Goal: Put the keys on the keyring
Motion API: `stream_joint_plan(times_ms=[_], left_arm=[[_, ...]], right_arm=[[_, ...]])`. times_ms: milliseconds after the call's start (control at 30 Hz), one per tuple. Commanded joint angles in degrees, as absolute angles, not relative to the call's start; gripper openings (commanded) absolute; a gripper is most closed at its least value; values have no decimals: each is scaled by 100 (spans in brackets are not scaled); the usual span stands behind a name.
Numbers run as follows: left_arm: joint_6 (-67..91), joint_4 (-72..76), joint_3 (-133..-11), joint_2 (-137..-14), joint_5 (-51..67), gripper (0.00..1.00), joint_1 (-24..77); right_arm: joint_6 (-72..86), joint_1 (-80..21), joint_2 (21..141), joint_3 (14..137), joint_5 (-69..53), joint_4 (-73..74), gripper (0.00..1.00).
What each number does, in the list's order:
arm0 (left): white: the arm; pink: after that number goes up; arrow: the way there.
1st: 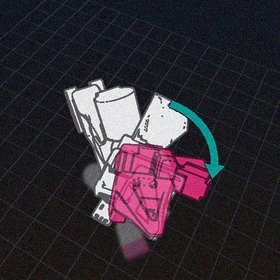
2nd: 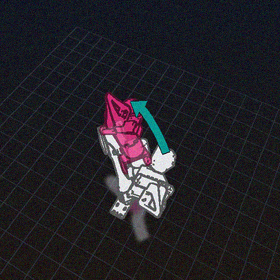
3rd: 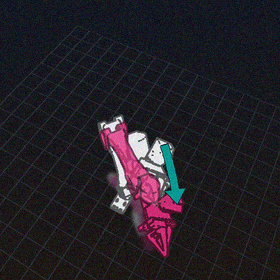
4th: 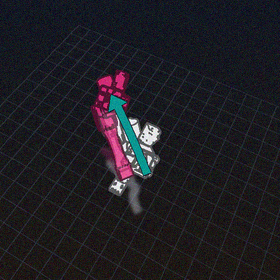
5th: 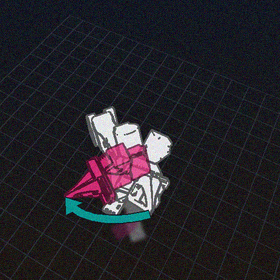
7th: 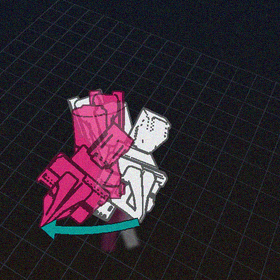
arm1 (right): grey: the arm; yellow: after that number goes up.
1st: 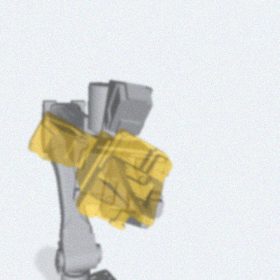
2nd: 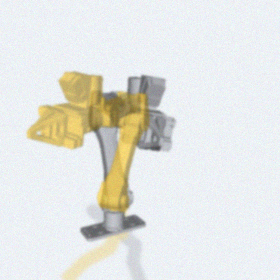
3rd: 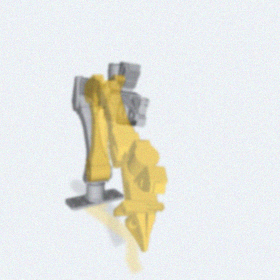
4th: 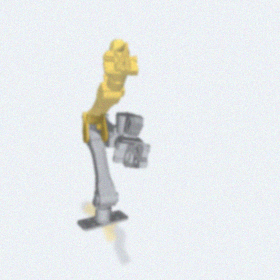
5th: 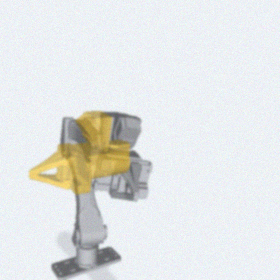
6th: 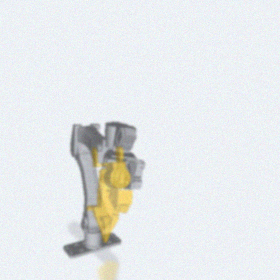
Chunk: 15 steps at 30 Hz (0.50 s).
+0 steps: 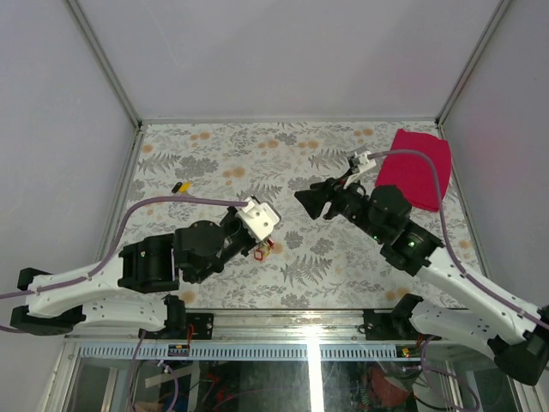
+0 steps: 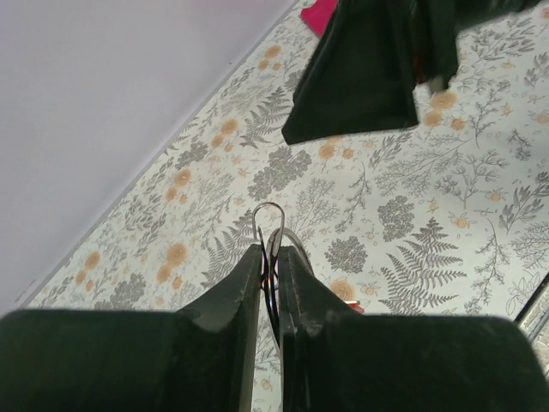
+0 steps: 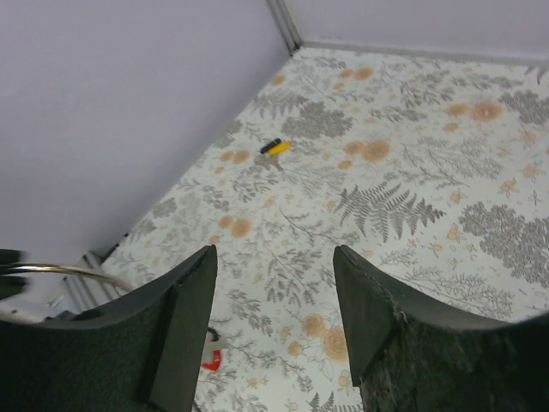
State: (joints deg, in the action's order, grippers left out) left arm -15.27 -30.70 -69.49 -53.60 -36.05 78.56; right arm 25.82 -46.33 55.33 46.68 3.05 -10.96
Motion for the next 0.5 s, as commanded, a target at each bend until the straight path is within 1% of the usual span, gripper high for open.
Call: stream_joint_plan(times_ms=[0,100,200,467], left_arm=[[-1836,-2114,-6934,-5526,-3323,0,7820],[-1914,-2017,-6962,-5693,-3248,0,7814],[-1981,-1925,-6971,-5787,-3190,0,7820],[-2003,-1890,-6972,-5885,-3056,0,7815]], right_arm=[[2696,-4478,5012,5453,-727,407,63],[3065,-4443,4937,5742,-1363,573,62],[3505,-4442,4941,5779,-1977,338,61],[3799,-4442,4952,5743,-2213,184,55]])
